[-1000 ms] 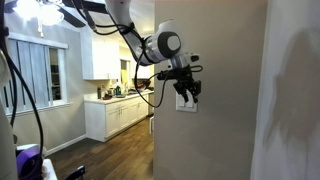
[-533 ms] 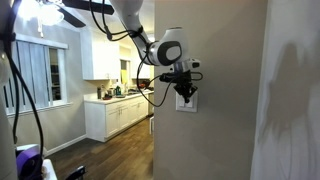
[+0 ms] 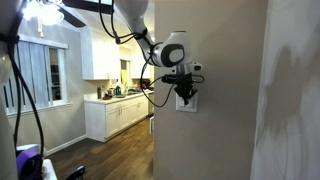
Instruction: Turn off the light
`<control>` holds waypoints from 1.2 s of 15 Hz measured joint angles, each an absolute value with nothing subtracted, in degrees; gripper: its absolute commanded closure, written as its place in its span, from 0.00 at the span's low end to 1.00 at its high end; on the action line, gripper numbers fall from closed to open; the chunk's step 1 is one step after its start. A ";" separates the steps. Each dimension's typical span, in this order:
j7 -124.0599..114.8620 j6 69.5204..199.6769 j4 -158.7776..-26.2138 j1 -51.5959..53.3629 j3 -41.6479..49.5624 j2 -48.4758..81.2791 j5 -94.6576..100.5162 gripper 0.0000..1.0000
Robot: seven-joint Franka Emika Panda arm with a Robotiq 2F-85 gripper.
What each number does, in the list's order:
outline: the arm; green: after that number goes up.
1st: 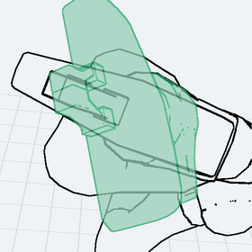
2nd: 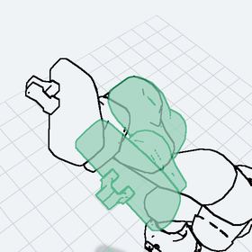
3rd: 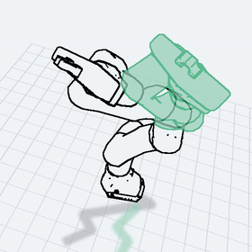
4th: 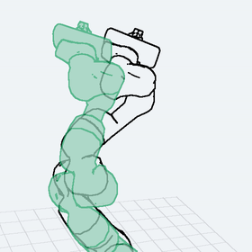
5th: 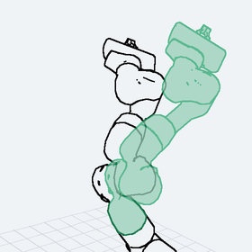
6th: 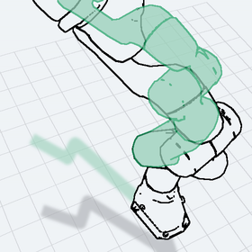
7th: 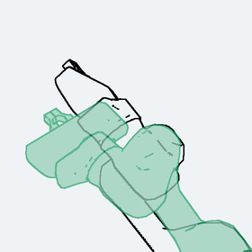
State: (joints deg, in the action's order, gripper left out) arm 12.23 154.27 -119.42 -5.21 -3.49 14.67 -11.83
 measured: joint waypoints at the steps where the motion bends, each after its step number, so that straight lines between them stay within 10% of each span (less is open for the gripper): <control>1: 12.25 153.71 -119.00 -5.21 -3.56 15.20 -11.83 1.00; 18: 15.51 156.89 -117.28 -5.20 -3.92 18.61 -10.02 1.00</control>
